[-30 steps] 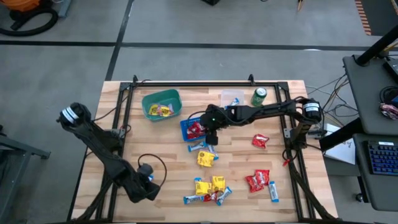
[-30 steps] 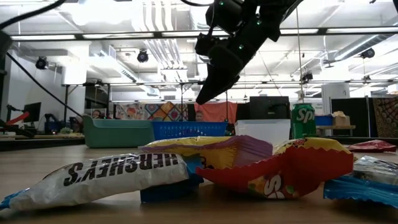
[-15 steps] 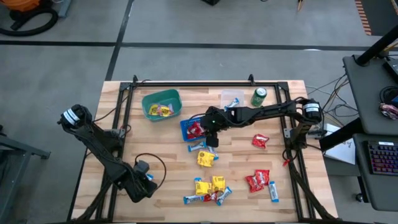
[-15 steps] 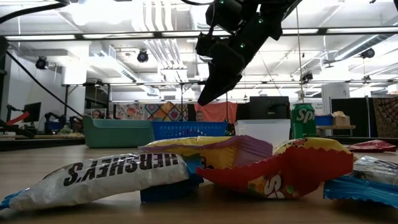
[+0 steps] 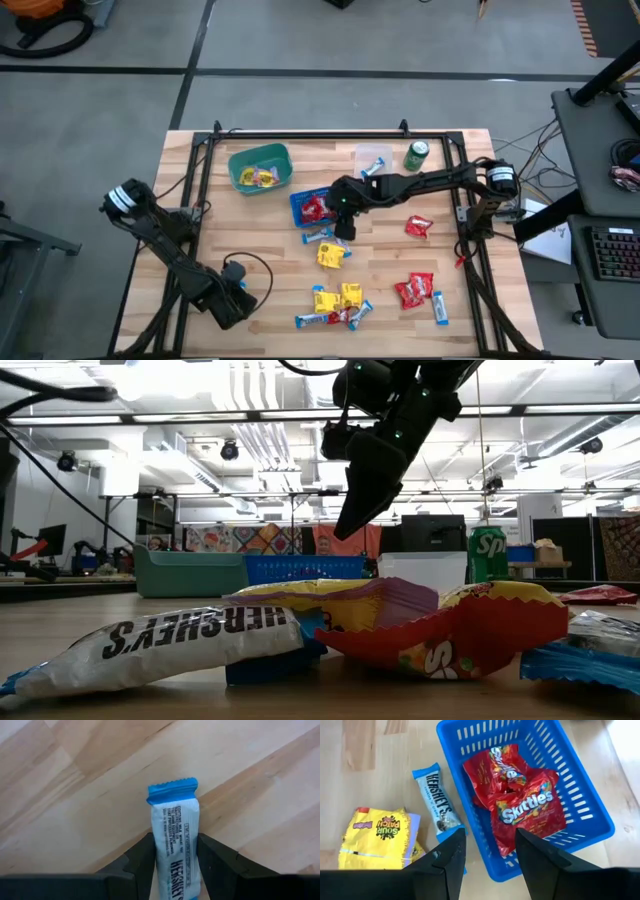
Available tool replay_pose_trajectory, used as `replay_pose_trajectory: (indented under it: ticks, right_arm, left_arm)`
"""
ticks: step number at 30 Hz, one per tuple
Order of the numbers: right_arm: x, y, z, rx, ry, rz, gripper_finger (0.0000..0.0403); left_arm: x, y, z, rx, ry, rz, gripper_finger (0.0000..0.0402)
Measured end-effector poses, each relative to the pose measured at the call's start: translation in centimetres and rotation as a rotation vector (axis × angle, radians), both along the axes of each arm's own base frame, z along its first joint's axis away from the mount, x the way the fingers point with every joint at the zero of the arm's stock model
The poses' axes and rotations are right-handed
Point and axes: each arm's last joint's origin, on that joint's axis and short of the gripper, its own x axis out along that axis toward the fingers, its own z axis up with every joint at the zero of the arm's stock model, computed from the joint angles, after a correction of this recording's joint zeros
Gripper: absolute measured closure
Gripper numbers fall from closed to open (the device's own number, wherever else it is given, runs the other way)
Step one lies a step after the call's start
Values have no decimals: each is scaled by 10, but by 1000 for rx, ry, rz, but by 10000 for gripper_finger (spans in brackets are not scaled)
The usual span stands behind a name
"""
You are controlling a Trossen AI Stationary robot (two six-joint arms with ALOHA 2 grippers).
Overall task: Sort candy
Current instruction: Put the hersheys bar into the transparent bin
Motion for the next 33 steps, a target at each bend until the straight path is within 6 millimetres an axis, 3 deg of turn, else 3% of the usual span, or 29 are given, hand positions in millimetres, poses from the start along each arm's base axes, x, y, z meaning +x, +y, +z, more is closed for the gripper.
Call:
replay_pose_trajectory:
  ticks: [9, 18, 22, 27, 33]
  right_arm:
    - [0, 3, 0, 3, -2, 2, 241]
    - [1, 3, 0, 2, -8, 3, 251]
    - [1, 3, 1, -1, -11, 7, 256]
    - [-2, 3, 10, -4, -34, 11, 260]
    - [-5, 8, 26, -15, -104, 33, 258]
  left_arm:
    - [2, -2, -3, 16, 14, 28, 285]
    - [6, -6, 6, 38, -1, 25, 385]
    - [8, -8, 9, 64, -40, 5, 389]
    - [14, -12, 22, 80, -121, -38, 392]
    - [20, -10, 54, 177, -349, -123, 394]
